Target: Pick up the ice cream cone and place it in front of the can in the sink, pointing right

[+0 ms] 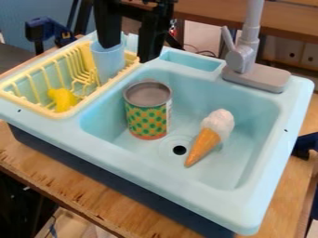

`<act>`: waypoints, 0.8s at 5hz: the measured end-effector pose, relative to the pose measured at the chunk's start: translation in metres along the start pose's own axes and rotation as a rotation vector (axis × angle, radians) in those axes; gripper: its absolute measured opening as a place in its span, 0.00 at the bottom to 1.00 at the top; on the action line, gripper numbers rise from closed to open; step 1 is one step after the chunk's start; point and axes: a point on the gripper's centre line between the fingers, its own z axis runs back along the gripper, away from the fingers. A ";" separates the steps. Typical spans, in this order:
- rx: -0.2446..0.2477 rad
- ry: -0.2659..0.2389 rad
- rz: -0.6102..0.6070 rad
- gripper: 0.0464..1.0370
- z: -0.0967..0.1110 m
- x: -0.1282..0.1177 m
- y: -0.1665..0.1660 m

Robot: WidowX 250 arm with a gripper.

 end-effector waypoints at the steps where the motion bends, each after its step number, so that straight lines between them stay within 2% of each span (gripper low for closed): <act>1: -0.003 0.026 0.001 0.96 -0.007 0.001 0.000; 2: -0.017 -0.011 -0.046 0.96 -0.019 0.009 -0.024; 3: -0.044 -0.017 -0.097 0.96 -0.028 0.008 -0.048; 4: -0.041 -0.016 -0.136 0.96 -0.039 0.007 -0.061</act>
